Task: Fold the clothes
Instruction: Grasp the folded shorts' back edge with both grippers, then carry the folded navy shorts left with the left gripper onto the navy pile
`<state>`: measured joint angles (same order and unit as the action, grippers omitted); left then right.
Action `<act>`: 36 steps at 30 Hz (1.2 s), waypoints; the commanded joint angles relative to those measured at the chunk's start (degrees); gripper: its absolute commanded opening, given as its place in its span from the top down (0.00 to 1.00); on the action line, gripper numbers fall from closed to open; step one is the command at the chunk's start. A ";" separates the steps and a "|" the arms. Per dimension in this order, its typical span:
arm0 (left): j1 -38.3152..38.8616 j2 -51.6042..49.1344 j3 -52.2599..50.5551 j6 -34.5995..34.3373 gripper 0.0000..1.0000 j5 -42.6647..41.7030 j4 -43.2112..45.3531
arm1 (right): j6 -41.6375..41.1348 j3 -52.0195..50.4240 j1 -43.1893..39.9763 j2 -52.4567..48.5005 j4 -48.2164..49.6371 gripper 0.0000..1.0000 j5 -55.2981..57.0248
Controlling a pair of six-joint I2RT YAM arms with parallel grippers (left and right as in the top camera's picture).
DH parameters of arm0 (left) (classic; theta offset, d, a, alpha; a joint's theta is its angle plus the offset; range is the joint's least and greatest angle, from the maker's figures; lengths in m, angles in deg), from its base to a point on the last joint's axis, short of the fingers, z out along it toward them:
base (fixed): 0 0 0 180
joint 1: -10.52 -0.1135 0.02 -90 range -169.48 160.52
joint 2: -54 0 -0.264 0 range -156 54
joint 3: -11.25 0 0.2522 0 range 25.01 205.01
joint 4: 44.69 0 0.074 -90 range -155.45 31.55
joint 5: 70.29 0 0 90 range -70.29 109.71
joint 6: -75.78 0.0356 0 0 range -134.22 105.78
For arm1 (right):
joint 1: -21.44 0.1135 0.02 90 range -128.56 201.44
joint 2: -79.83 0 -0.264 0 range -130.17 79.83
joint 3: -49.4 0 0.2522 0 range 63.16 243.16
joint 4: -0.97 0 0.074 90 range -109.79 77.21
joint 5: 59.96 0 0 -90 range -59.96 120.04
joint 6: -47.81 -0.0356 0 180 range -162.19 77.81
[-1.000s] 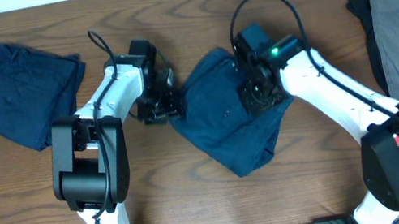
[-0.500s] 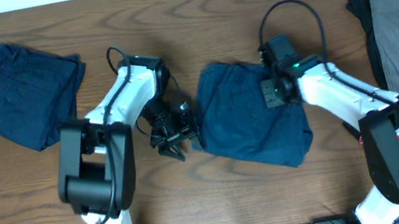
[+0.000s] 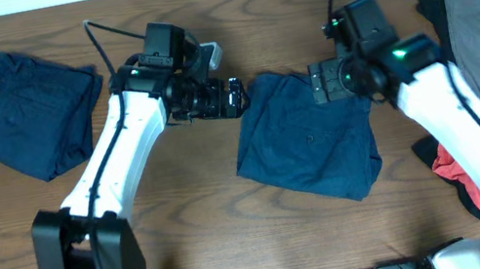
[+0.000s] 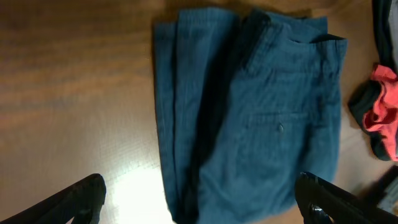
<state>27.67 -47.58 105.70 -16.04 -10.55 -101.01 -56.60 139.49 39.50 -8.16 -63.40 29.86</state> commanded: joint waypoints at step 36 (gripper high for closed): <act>3.17 -22.60 3.93 -1.31 0.94 -18.12 13.11 | -0.31 0.26 0.59 6.99 -11.69 0.19 -1.53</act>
<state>34.03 -73.46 107.36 -14.49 -34.00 -87.77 -56.67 139.54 39.50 -2.17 -74.81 27.45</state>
